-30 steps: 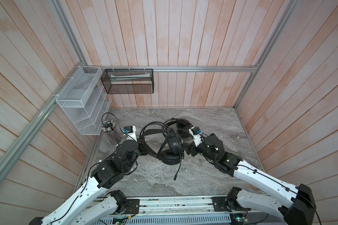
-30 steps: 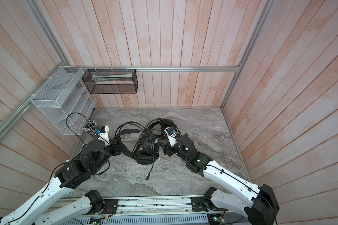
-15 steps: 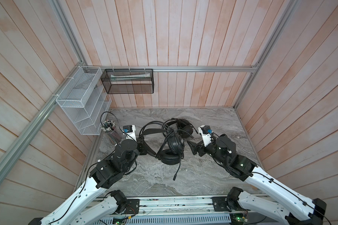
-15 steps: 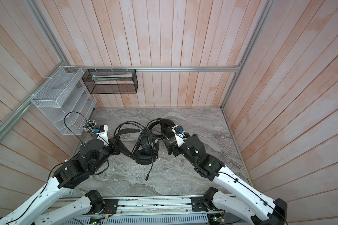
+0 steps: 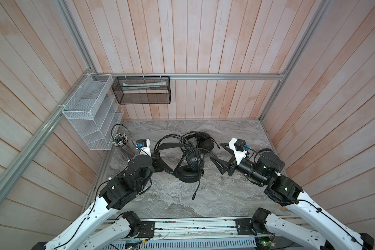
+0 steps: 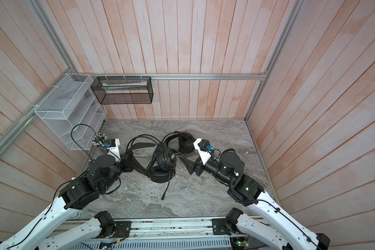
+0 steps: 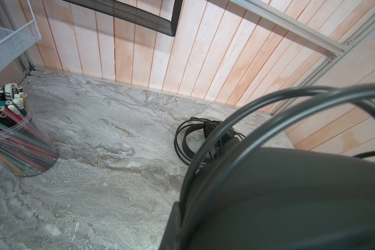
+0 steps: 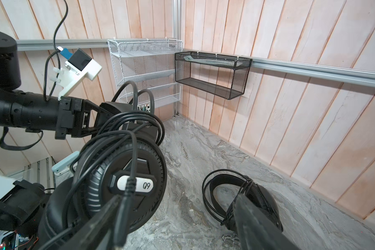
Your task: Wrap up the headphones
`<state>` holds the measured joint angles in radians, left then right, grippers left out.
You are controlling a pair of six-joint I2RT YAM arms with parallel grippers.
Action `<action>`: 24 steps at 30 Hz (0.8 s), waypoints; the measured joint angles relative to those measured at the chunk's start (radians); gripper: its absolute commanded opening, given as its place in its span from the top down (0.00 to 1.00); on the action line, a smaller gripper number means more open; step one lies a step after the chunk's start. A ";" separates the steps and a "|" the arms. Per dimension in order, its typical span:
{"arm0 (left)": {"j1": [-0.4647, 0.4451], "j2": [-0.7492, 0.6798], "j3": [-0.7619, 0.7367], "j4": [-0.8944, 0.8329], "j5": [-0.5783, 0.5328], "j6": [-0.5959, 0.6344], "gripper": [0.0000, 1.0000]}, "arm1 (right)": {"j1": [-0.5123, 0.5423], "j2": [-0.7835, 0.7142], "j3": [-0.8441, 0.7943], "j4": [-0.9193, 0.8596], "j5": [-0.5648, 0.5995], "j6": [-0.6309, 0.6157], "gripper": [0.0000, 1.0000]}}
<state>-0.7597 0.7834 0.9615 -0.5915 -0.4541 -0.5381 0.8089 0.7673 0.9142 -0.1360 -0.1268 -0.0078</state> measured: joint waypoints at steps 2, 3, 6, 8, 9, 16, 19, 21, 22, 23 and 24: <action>0.000 0.000 0.000 0.000 0.000 0.004 1.00 | 0.000 -0.010 0.000 0.000 -0.019 -0.005 0.14; 0.000 0.000 0.000 0.000 0.000 0.005 1.00 | 0.000 -0.018 0.000 0.000 -0.026 -0.010 0.14; 0.000 0.000 0.000 0.000 0.000 0.004 1.00 | 0.000 -0.041 0.000 0.001 -0.040 -0.016 0.14; 0.000 0.000 0.000 0.000 0.000 0.004 1.00 | 0.000 -0.045 0.001 0.001 -0.051 -0.019 0.16; 0.000 0.000 0.000 0.000 0.000 0.004 1.00 | 0.000 -0.042 0.003 0.000 -0.056 -0.020 0.17; 0.000 0.000 0.000 0.000 0.000 0.004 1.00 | 0.000 0.042 0.027 -0.011 -0.046 -0.025 0.26; 0.000 0.000 0.000 0.000 0.000 0.004 1.00 | 0.000 0.052 0.027 -0.018 -0.034 -0.027 0.32; 0.000 0.000 0.000 0.000 0.000 0.004 1.00 | 0.000 0.052 0.027 -0.017 -0.023 -0.030 0.35; 0.000 0.000 0.000 0.000 0.000 0.004 1.00 | 0.000 0.052 0.027 -0.015 -0.019 -0.032 0.36; 0.000 0.000 0.000 0.000 0.000 0.004 1.00 | 0.000 0.052 0.027 -0.014 -0.015 -0.035 0.38; 0.000 0.000 0.000 0.000 0.000 0.004 1.00 | 0.000 0.052 0.027 -0.014 -0.012 -0.037 0.38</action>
<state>-0.7597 0.7830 0.9615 -0.5919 -0.4541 -0.5343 0.8089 0.8192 0.9413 -0.1505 -0.1390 -0.0452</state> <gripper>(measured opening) 0.075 0.633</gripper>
